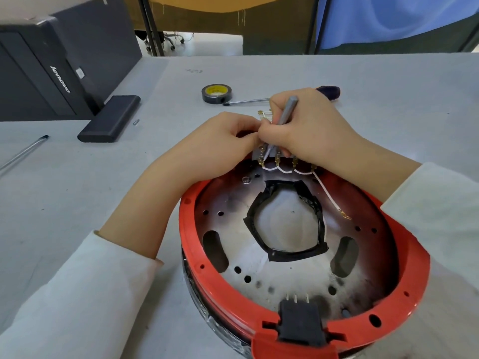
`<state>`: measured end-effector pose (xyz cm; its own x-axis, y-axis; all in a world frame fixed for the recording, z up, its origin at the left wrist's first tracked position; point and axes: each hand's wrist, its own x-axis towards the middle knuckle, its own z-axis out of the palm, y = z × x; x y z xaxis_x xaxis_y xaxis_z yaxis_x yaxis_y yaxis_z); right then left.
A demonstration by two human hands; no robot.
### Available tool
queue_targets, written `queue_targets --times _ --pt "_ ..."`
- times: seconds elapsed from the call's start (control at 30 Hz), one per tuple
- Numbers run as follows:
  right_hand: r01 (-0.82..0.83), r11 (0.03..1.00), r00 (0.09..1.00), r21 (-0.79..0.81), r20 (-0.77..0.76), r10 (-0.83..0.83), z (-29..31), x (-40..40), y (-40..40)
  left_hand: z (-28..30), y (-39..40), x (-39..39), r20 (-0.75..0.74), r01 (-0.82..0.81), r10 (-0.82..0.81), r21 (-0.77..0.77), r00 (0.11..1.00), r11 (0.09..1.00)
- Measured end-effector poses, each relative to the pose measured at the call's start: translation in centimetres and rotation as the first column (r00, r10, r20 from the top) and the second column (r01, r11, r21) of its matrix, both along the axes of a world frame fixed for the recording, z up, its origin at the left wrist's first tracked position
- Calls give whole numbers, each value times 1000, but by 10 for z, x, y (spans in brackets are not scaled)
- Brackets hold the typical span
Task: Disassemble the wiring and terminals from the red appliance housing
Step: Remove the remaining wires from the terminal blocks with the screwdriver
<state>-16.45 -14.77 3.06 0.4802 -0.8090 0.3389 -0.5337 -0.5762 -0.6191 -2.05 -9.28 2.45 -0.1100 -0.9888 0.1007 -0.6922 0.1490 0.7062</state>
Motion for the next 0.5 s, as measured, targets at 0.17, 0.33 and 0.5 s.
queue_targets --times 0.17,0.33,0.5 --pt "-13 999 995 -29 99 16 -1 -7 1 1 1 1 -13 2 -2 16 1000 1000" --pt "-9 993 995 -117 98 20 -3 -7 5 1 0 1 -20 11 -11 18 1000 1000" --pt "-9 986 993 -165 118 28 -5 -9 9 0 0 2 -27 11 -11 11 1000 1000"
